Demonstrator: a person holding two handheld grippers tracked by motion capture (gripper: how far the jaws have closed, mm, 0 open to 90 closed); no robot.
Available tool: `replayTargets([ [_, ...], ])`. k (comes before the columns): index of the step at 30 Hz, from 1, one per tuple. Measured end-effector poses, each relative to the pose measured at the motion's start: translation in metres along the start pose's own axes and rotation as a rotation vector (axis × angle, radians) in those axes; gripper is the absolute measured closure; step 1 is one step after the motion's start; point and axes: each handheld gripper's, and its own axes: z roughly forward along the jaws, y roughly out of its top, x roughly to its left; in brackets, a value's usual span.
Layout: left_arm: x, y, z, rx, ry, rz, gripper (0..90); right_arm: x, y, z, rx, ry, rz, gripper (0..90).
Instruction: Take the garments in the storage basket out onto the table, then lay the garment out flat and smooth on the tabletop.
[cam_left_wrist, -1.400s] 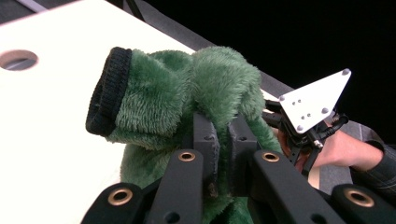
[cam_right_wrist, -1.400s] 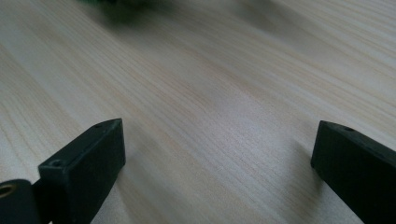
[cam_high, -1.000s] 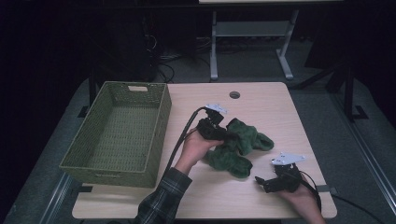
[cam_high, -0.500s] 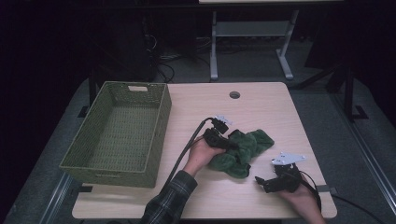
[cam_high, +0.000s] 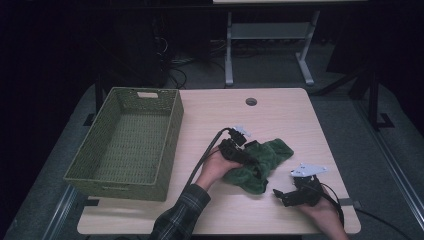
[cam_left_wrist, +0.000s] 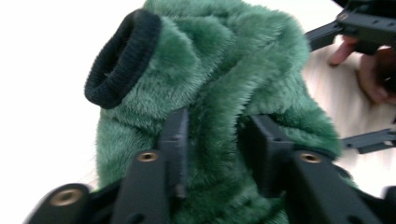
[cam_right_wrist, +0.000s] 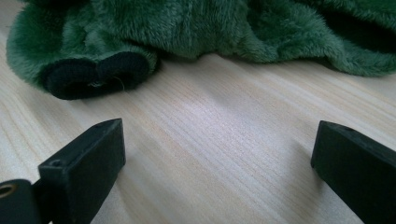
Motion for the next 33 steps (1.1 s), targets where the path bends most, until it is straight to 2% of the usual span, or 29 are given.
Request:
replayTargets([
  [3,-0.008,0.002,-0.014,-0.024,0.004,-0.001,53.8,0.000,0.000,0.000,-0.001,0.000,0.000,2.7],
  [5,-0.012,0.002,-0.021,-0.030,0.007,0.013,51.9,0.000,0.000,0.000,-0.001,-0.001,0.002,2.7],
  [9,-0.021,-0.001,-0.036,-0.054,-0.014,0.030,51.2,0.000,0.000,0.000,-0.001,-0.001,0.001,2.7],
  [12,-0.029,-0.006,-0.043,-0.053,-0.013,0.039,51.4,0.000,0.000,0.000,0.000,-0.002,0.000,2.7],
  [17,-0.038,-0.018,-0.054,-0.081,-0.020,0.053,52.5,0.000,0.000,0.000,-0.001,-0.002,-0.001,2.7],
  [21,-0.043,-0.032,-0.056,-0.105,-0.022,0.059,53.3,0.000,0.000,0.000,-0.001,-0.002,-0.002,2.7],
  [27,-0.050,-0.046,-0.057,-0.098,-0.018,0.071,56.5,0.000,0.000,0.000,-0.001,-0.002,-0.001,2.7],
  [33,-0.055,-0.053,-0.041,-0.066,-0.005,0.099,57.0,0.001,0.001,0.000,0.009,-0.005,0.004,2.8],
])
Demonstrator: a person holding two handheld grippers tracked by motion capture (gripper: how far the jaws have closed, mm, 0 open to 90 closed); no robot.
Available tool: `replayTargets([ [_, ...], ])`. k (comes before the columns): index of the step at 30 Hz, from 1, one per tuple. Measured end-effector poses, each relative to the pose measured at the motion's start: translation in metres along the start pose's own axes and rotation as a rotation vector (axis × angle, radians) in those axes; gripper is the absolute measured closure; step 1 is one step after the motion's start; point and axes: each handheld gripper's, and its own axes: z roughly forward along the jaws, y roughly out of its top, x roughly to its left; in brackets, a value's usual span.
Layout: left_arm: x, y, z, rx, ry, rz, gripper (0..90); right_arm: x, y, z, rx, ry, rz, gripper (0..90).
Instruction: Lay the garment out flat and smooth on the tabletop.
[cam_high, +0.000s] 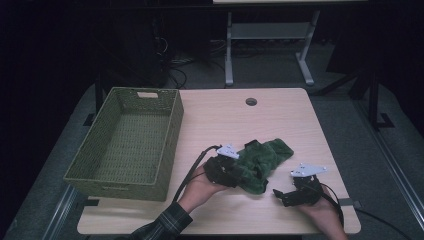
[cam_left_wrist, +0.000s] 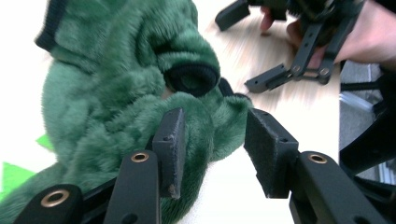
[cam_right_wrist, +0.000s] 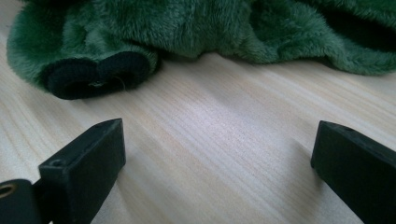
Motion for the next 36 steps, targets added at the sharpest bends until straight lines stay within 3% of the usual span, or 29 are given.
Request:
replayTargets([
  [2,0.000,-0.001,0.006,0.024,0.002,0.005,55.9,0.002,0.001,-0.001,0.019,0.003,-0.002,3.0],
  [5,0.002,-0.003,0.013,0.040,0.023,0.014,54.1,0.004,0.003,-0.006,0.011,0.056,0.017,6.9],
  [10,0.009,-0.009,0.023,0.066,0.055,0.011,54.2,0.015,0.006,-0.007,-0.007,0.114,-0.034,13.1],
  [14,0.011,-0.011,0.026,0.079,0.086,0.026,63.6,0.024,0.009,-0.003,0.005,0.147,-0.045,15.6],
  [20,0.016,-0.011,0.026,0.070,0.072,0.002,82.2,0.027,0.013,-0.001,-0.025,0.210,-0.035,22.5],
  [29,0.014,-0.007,0.013,0.016,0.025,-0.035,85.0,0.026,0.020,0.011,-0.033,0.255,-0.010,28.9],
  [33,0.013,-0.005,0.008,-0.013,-0.001,-0.048,85.6,0.028,0.023,0.014,-0.046,0.249,-0.043,44.6],
  [36,0.010,-0.002,0.002,-0.035,-0.009,-0.042,85.8,0.026,0.023,0.011,-0.057,0.241,-0.049,61.7],
])
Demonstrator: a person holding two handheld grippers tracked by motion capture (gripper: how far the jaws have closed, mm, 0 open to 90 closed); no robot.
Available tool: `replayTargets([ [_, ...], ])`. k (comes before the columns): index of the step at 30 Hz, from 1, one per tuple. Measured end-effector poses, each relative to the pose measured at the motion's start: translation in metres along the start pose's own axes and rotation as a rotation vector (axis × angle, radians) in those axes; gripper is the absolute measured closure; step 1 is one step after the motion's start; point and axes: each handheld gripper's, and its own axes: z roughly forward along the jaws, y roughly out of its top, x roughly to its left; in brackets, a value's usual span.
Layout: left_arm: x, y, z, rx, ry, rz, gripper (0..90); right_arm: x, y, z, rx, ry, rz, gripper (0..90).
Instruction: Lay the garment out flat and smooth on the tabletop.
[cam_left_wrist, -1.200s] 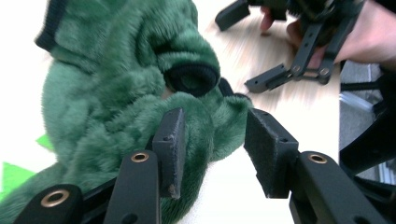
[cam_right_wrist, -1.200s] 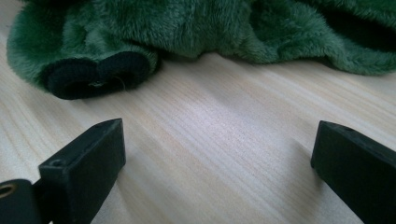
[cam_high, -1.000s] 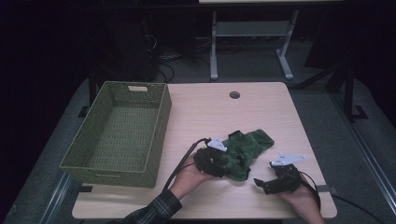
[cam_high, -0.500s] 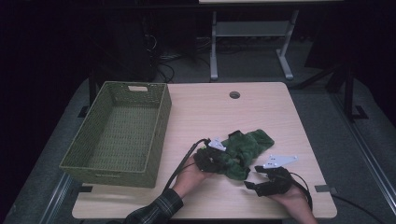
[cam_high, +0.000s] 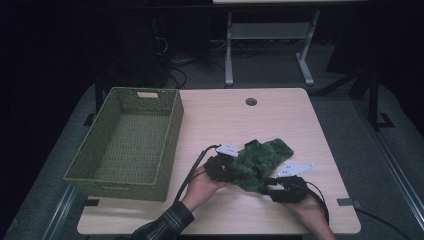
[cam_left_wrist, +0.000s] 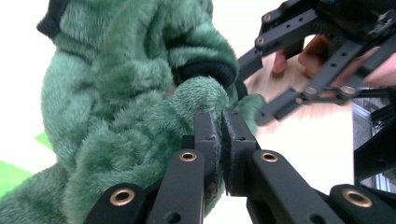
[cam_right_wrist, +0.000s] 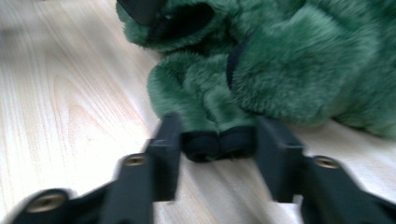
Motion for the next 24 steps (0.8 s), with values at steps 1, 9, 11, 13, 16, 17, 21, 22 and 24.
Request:
replayTargets([
  [1,-0.001,0.001,-0.003,-0.006,-0.001,0.000,85.8,0.000,0.000,-0.002,-0.008,-0.008,-0.003,66.8],
  [9,0.002,0.001,-0.022,-0.048,0.004,-0.015,86.0,-0.007,-0.003,-0.018,-0.020,-0.058,-0.009,74.9],
  [11,0.003,0.000,-0.028,-0.054,0.016,-0.018,86.0,-0.010,-0.004,-0.025,-0.021,-0.079,-0.007,74.9],
  [13,0.005,-0.004,-0.034,-0.058,0.026,-0.028,86.0,-0.014,-0.007,-0.032,-0.029,-0.096,0.000,74.9],
  [16,0.007,-0.010,-0.040,-0.053,0.036,-0.041,86.1,-0.021,-0.011,-0.043,-0.038,-0.125,0.005,75.0],
  [17,0.008,-0.013,-0.041,-0.049,0.040,-0.048,86.1,-0.023,-0.013,-0.046,-0.039,-0.134,0.008,75.0],
  [21,0.013,-0.026,-0.044,-0.029,0.051,-0.069,86.3,-0.030,-0.019,-0.057,-0.033,-0.170,0.026,75.0],
  [22,0.015,-0.029,-0.044,-0.022,0.054,-0.074,86.4,-0.032,-0.021,-0.059,-0.030,-0.176,0.032,75.1],
  [24,0.017,-0.035,-0.044,-0.002,0.065,-0.088,86.4,-0.036,-0.025,-0.063,-0.016,-0.189,0.041,75.3],
])
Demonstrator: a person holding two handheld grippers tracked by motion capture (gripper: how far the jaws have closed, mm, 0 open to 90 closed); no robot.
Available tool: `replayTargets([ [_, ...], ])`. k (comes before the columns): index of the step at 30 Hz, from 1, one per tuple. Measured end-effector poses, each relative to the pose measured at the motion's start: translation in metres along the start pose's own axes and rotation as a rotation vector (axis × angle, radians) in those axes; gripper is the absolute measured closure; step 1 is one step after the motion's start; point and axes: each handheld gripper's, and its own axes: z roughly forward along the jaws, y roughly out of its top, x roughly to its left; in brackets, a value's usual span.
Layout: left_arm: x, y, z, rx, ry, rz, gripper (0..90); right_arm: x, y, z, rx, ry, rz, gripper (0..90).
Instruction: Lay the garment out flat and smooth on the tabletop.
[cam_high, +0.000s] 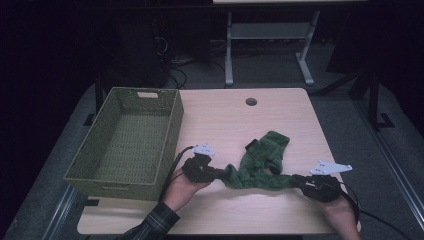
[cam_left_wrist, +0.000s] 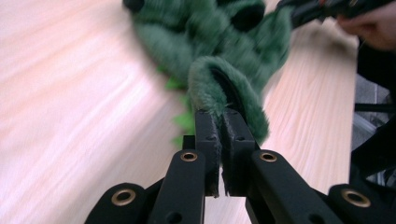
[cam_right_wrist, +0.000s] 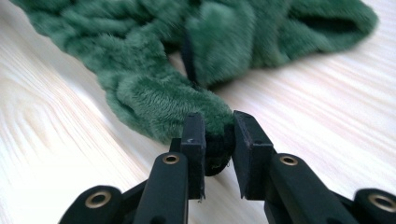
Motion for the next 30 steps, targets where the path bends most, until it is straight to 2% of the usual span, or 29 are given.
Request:
replayTargets([
  [4,0.005,-0.010,0.006,0.042,0.003,-0.023,85.4,-0.004,-0.006,-0.002,0.028,-0.001,0.023,75.1],
  [6,0.004,-0.010,0.004,0.042,0.019,-0.020,78.6,-0.004,-0.007,-0.001,0.026,0.001,0.023,71.3],
  [8,0.001,-0.005,-0.003,0.005,0.035,-0.016,72.2,-0.003,-0.006,-0.003,0.010,-0.008,0.023,62.8],
  [10,-0.002,0.000,-0.014,-0.042,0.040,-0.019,70.0,-0.004,-0.006,-0.008,-0.007,-0.009,0.029,56.8],
  [13,-0.009,0.008,-0.028,-0.084,0.033,0.000,72.5,-0.004,-0.004,-0.016,-0.039,-0.012,0.026,55.0],
  [15,-0.014,0.012,-0.030,-0.093,0.015,0.018,78.6,-0.003,-0.001,-0.022,-0.057,-0.009,0.028,62.1],
  [19,-0.022,0.016,-0.018,-0.074,-0.029,0.043,88.6,0.000,0.006,-0.025,-0.081,0.038,0.021,80.8],
  [22,-0.026,0.018,-0.002,-0.050,-0.047,0.057,89.7,0.004,0.012,-0.015,-0.055,0.073,-0.004,89.6],
  [24,-0.028,0.019,0.008,-0.037,-0.063,0.058,89.7,0.006,0.014,-0.009,-0.035,0.087,-0.012,89.8],
  [26,-0.029,0.019,0.020,-0.007,-0.059,0.068,89.7,0.009,0.014,-0.003,-0.006,0.094,-0.019,89.9],
  [28,-0.027,0.015,0.030,0.025,-0.027,0.082,89.7,0.011,0.013,0.002,0.018,0.095,-0.025,89.8],
  [30,-0.023,0.009,0.039,0.063,-0.006,0.077,89.7,0.011,0.010,0.005,0.043,0.090,-0.033,89.8],
])
